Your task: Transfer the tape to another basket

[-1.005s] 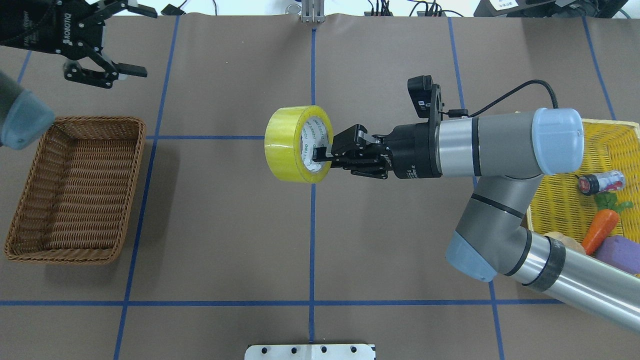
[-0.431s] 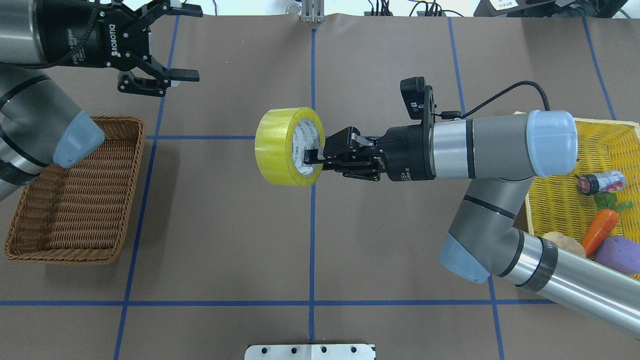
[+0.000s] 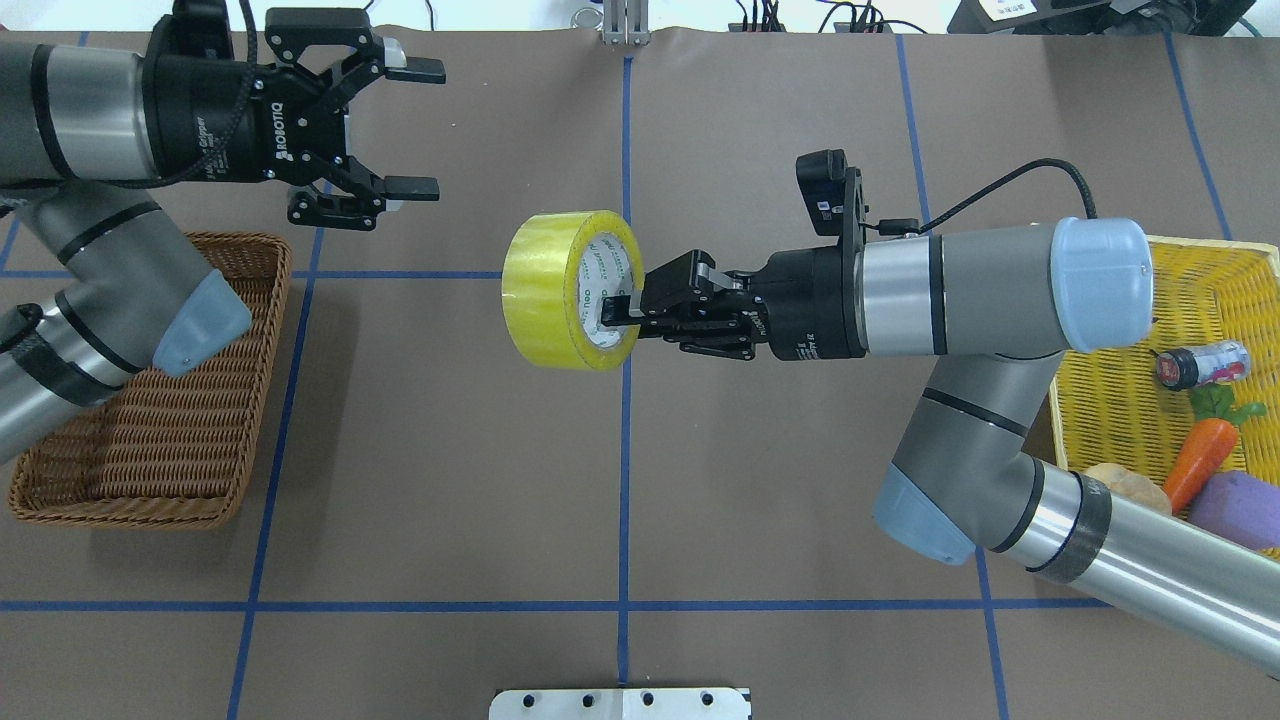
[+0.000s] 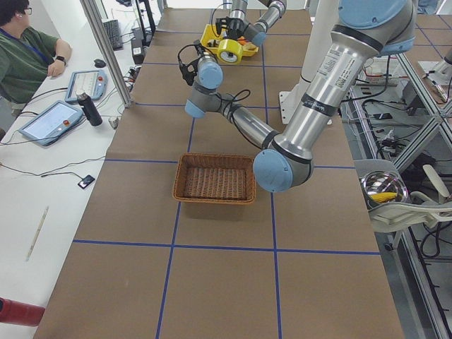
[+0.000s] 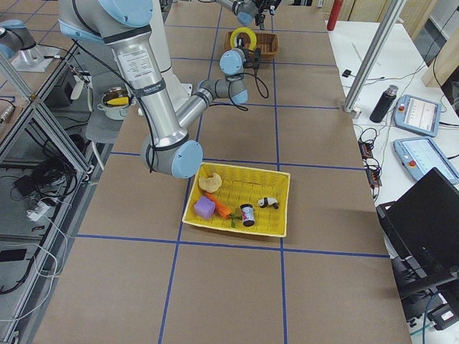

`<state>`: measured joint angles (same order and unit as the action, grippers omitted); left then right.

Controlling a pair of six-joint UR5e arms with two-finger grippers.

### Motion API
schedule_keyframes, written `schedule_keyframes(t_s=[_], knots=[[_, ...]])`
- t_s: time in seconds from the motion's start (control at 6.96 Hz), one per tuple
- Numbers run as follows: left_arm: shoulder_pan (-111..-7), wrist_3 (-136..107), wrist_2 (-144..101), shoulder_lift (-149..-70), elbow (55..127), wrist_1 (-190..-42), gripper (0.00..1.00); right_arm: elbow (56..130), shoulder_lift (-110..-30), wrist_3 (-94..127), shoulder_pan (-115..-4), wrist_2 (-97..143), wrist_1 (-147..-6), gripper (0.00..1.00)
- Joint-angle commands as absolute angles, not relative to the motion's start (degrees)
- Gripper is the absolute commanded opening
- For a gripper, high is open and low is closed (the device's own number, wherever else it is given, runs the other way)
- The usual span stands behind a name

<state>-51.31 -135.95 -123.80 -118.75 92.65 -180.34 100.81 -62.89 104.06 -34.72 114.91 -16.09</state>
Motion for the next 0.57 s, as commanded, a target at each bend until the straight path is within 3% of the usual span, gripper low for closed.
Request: schedule_keyframes(t_s=[0.0,0.43], knots=[[-47.7,-134.6,-121.9,-118.7,91.9,-180.9,0.98,100.8,-62.8,104.1,-34.7,114.4,-16.1,0.0],[-44.7,-134.8,-121.6,-119.3,93.0,-180.9,0.98,100.8,-62.8,104.0,-34.7,114.2,-16.1,0.0]])
